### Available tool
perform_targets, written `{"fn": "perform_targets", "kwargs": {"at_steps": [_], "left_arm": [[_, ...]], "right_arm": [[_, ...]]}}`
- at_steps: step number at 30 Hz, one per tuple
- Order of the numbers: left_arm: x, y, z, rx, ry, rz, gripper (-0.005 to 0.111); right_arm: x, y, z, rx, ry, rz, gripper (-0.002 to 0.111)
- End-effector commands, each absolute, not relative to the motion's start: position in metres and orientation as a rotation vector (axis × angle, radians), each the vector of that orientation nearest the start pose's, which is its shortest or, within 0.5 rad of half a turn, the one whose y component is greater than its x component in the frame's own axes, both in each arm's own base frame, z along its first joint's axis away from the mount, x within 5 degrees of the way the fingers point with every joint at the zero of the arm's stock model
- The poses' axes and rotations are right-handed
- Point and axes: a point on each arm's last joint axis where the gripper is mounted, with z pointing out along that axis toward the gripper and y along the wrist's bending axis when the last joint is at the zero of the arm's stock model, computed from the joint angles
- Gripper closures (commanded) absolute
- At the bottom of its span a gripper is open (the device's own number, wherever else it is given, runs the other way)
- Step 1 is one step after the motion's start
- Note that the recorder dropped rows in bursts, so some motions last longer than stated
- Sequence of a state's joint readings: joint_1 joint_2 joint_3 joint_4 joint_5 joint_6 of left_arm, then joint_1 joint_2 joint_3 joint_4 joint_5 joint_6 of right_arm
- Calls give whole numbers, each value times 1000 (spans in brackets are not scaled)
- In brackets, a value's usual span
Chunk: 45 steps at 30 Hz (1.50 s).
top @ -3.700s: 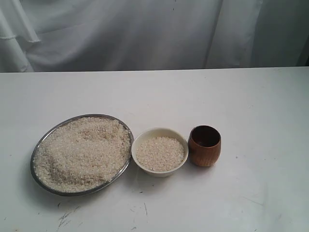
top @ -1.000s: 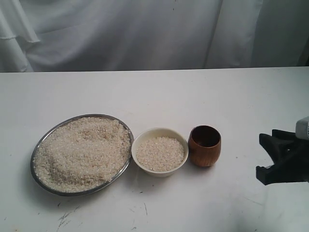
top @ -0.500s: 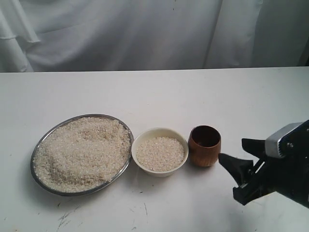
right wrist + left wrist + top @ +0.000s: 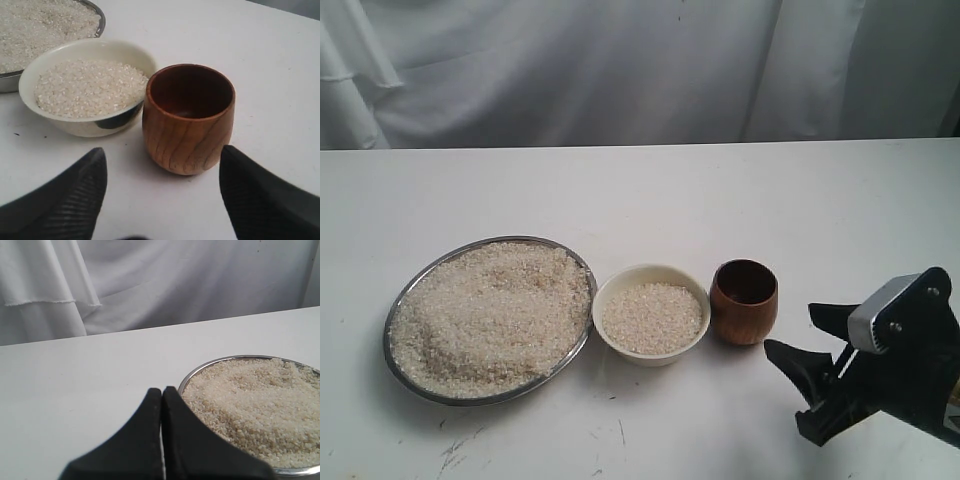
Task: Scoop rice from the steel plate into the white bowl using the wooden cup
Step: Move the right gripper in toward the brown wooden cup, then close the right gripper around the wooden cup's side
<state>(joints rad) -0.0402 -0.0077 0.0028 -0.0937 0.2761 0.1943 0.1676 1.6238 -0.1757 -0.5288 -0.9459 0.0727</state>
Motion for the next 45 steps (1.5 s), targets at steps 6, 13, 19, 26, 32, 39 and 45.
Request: {"fn": "perform_targets", "kwargs": {"at_steps": [6,13,19,26,32,39,45], "left_arm": [[55,-5,189,145,1742,16,107],[55,-5,189,145,1742,16,107],[55,-5,189,147,1742,17,107],[55,-5,189,145,1742,16,107],[55,-5,189,145,1742,16,107],[55,-5,189,146,1742,17,107],[55,-5,189,146,1742,17,107]], "right_arm": [[204,67,113,-624,1959,321,3],[222,69,115,-648,1935,311,3],[228,59,98,-583,1871,409,3],[249,62,77,-664,1839,571,3],[268,67,70,-710,1821,633,3],[273,67,64,-697,1836,645,3],[275,65,63,-662,1847,636,6]]}}
